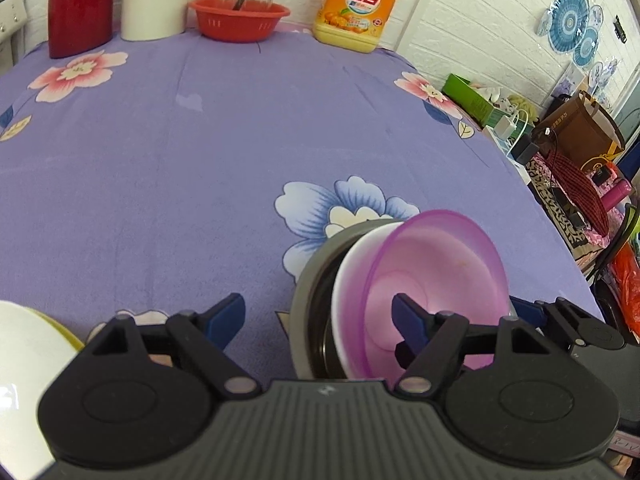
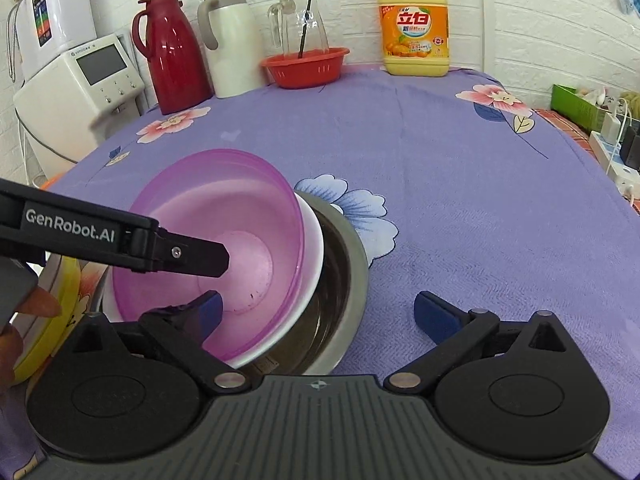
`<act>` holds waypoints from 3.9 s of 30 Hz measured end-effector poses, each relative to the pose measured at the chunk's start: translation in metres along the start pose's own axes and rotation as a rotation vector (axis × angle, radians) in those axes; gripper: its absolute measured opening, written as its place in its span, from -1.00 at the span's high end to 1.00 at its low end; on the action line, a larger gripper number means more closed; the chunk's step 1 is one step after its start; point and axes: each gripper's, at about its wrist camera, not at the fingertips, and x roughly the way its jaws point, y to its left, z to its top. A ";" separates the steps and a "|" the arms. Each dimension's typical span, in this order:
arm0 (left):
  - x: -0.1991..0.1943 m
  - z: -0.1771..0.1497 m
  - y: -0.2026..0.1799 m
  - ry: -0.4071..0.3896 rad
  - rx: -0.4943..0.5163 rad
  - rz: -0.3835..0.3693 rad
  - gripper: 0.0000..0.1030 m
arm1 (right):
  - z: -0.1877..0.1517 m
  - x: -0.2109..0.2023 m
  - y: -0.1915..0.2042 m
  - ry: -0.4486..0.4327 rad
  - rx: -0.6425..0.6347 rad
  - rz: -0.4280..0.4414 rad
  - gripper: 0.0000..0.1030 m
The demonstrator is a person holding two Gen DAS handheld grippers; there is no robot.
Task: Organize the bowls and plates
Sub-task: 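Close the left gripper on the rims of the nested bowls, then lift the nested bowls with the left gripper and carry them over the plate stack, then lower the nested bowls onto the plate stack and open the left gripper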
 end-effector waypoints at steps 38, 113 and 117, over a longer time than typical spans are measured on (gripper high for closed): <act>-0.005 -0.009 -0.023 -0.039 0.004 -0.091 -0.12 | 0.006 -0.015 0.024 -0.053 0.017 0.063 -1.00; -0.180 -0.095 0.126 -0.348 -0.280 0.230 -0.42 | 0.002 -0.033 0.180 -0.123 -0.106 0.348 -1.00; -0.187 -0.110 0.107 -0.362 -0.259 0.214 -0.42 | -0.013 -0.044 0.169 -0.112 -0.066 0.330 -1.00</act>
